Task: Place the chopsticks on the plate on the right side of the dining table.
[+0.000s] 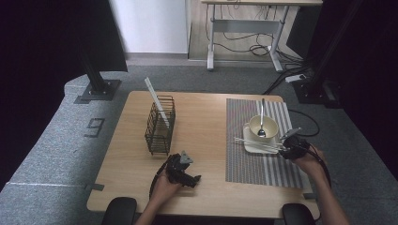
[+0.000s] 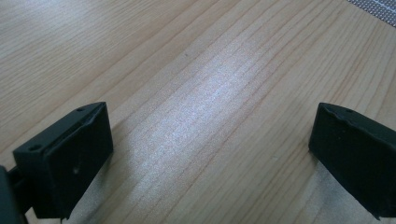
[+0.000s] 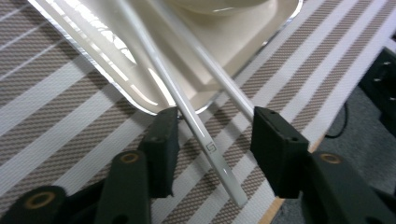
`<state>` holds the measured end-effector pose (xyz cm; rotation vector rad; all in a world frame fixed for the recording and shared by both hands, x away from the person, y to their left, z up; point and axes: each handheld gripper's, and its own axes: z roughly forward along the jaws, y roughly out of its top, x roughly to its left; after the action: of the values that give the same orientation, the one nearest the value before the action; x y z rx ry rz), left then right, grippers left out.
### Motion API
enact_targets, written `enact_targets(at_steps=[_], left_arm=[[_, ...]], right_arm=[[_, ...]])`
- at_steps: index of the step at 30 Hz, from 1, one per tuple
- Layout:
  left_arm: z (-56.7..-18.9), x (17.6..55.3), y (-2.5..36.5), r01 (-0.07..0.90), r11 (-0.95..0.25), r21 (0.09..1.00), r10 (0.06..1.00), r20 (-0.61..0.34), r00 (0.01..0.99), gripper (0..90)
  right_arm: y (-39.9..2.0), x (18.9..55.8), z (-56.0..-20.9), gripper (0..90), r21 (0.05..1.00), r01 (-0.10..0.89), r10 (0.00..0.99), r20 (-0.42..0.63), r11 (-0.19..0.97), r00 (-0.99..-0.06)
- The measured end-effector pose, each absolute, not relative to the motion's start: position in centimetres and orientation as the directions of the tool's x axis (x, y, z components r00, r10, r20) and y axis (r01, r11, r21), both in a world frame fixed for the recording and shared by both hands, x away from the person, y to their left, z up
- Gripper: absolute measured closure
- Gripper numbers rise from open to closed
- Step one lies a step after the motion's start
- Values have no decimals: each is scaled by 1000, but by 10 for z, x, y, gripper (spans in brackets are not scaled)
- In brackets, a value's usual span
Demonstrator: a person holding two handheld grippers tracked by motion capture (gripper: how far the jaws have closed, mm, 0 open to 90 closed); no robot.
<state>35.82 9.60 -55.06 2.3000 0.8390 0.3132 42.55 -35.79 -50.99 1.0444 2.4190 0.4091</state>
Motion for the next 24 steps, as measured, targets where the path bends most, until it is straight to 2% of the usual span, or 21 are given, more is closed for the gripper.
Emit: enact_targets(at_steps=[13, 24], left_arm=[[-551, 358, 96, 486, -576, 657, 644, -2, 765, 0], [-551, 358, 96, 486, -576, 657, 643, -2, 766, 0]], right_arm=[[-362, 433, -513, 456, 460, 650, 796, -312, 604, -519], [-362, 426, -507, 408, 506, 638, 812, -297, 580, -503]])
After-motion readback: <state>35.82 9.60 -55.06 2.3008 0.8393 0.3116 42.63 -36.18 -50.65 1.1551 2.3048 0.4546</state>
